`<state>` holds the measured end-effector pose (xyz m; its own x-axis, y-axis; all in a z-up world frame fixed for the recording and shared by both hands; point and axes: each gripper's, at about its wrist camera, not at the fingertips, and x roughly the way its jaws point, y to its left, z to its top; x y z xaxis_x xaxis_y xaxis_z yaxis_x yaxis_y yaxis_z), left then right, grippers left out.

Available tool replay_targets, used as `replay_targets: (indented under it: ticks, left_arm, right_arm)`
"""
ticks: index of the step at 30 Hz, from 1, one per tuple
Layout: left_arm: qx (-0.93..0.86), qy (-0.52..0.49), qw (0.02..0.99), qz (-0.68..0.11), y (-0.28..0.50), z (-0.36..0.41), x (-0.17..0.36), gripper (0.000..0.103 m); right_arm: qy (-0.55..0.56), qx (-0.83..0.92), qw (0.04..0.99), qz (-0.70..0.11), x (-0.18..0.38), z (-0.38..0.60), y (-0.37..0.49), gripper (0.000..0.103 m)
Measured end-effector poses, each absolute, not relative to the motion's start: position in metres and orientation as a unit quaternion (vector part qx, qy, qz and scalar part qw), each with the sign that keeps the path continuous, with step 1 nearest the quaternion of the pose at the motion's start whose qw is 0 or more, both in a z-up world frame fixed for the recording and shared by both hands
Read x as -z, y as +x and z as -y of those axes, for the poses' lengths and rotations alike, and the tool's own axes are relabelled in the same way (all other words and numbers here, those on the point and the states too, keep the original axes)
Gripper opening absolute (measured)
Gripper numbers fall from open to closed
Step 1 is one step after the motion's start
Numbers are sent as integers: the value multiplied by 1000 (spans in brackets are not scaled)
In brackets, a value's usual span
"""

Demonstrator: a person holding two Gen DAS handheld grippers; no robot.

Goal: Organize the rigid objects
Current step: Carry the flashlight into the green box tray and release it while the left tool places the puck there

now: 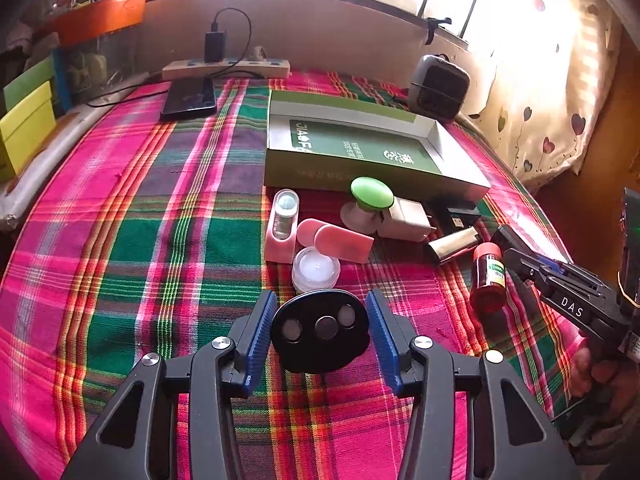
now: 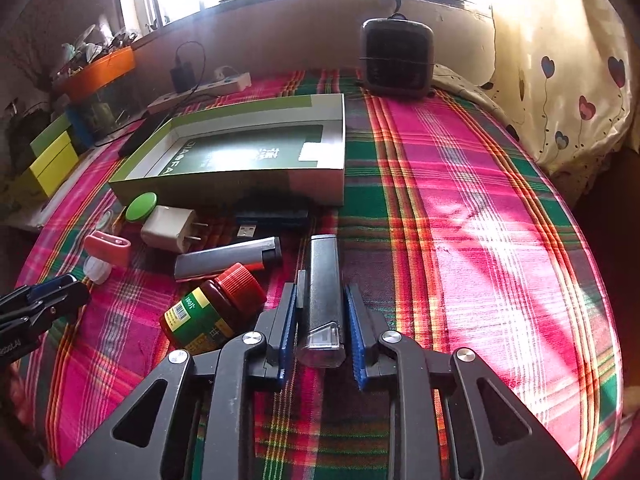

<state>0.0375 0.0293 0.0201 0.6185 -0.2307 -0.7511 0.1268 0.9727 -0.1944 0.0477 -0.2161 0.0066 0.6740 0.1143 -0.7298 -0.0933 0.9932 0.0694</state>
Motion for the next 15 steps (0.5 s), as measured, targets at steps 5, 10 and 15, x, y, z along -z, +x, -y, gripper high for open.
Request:
replay_targets:
  ticks: [5,10,15]
  left_arm:
    - [99,-54,901,-420,44,-29,-28,46]
    - [101,-45,905,-412,52,-27,-37,46]
    - [115,-54,904,-408,68,-28,-49,46]
  right_arm:
    - [16,-64,919,-388,-16,217,48,24]
    - [21,-69,923,-379,-24,223,54,24]
    - [17,-69,928,-366,-39,228,62,24]
